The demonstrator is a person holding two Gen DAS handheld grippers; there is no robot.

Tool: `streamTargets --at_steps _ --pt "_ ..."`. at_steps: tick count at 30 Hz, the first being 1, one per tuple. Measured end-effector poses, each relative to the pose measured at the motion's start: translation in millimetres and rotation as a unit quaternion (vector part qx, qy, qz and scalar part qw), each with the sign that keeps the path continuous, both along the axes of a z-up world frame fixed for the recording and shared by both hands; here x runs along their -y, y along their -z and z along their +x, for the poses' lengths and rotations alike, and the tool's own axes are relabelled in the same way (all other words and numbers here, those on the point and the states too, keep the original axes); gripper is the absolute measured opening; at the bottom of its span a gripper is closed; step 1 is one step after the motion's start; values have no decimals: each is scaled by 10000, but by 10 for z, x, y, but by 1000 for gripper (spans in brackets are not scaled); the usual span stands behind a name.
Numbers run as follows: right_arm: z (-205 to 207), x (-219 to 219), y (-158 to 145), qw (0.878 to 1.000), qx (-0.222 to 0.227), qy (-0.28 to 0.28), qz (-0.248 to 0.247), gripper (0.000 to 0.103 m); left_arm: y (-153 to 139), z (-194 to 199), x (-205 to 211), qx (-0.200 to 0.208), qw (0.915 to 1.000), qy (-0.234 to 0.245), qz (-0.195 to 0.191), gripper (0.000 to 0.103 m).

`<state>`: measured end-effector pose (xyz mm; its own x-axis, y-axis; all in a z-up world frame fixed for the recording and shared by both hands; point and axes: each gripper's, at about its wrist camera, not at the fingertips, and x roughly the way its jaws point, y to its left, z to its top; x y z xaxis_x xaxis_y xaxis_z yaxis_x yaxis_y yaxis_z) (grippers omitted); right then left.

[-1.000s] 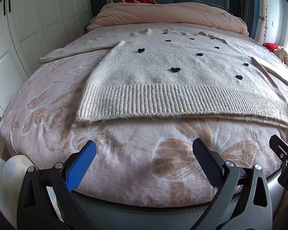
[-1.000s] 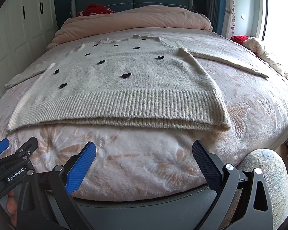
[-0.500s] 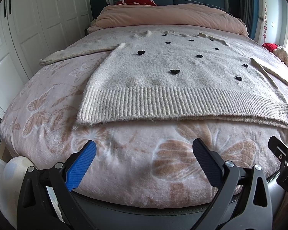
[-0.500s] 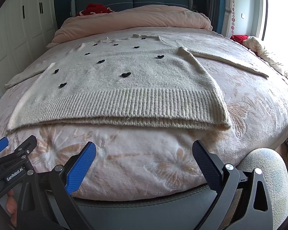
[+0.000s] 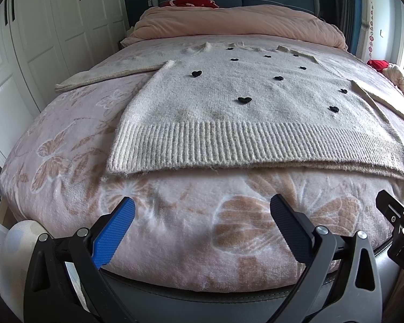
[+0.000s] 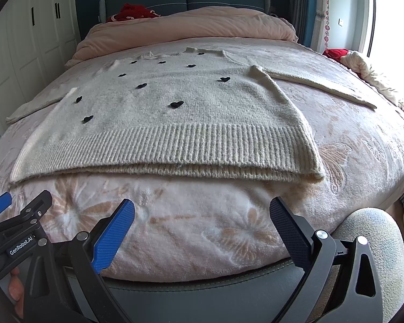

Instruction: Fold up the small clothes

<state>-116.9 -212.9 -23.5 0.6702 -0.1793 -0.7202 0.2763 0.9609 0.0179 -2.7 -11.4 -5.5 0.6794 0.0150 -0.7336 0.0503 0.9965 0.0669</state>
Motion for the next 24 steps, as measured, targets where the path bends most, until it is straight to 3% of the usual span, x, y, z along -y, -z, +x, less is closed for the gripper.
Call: streamTargets --at_steps 24 --pt "3 -6 12 10000 -21 10 0 98 -2 -7 22 6 10000 6 -2 98"
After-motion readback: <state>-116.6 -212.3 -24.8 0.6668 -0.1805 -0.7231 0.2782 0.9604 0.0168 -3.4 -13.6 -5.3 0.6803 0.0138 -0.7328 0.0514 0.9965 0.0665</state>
